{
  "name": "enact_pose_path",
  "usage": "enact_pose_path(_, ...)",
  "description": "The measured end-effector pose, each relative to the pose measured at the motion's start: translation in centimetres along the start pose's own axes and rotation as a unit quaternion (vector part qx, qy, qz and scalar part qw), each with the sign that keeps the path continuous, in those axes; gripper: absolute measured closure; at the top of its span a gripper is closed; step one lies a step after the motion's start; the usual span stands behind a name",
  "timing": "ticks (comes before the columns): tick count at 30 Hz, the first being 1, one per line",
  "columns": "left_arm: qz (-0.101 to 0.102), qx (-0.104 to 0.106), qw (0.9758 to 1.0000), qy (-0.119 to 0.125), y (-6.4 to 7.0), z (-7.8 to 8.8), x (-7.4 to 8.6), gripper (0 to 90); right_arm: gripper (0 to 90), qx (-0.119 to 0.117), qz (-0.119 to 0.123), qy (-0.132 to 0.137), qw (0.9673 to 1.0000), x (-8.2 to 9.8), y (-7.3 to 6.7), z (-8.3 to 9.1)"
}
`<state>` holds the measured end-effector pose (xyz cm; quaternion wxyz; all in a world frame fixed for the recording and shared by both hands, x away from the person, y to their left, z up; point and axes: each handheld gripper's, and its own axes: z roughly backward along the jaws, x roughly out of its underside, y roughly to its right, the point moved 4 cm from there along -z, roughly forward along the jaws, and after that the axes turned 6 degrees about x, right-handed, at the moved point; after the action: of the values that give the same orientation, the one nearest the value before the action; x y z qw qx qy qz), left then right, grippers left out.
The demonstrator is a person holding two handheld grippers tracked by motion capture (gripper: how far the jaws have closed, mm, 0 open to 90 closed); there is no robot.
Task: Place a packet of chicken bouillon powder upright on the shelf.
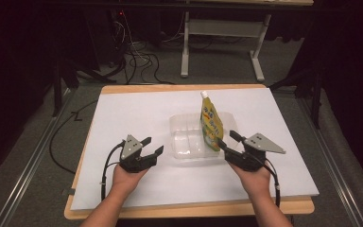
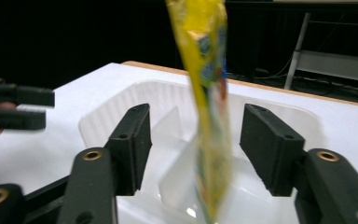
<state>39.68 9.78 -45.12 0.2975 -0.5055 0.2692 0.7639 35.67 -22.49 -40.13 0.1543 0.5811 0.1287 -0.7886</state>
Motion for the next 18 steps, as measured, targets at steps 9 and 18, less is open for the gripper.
enact_pose_path(9, 0.025, -0.007, 0.9992, -0.03, -1.7, 2.1, 0.6, 36.9, 30.4, 0.085, -0.038, -0.008, 0.9956, 4.1, 9.2, 4.7)
enact_pose_path(18, 0.036, -0.038, 0.9976, -0.045, -2.0, 3.6, 2.1, 34.3, 31.6, 0.105, -0.079, -0.019, 0.9912, 6.1, 12.0, 5.2)
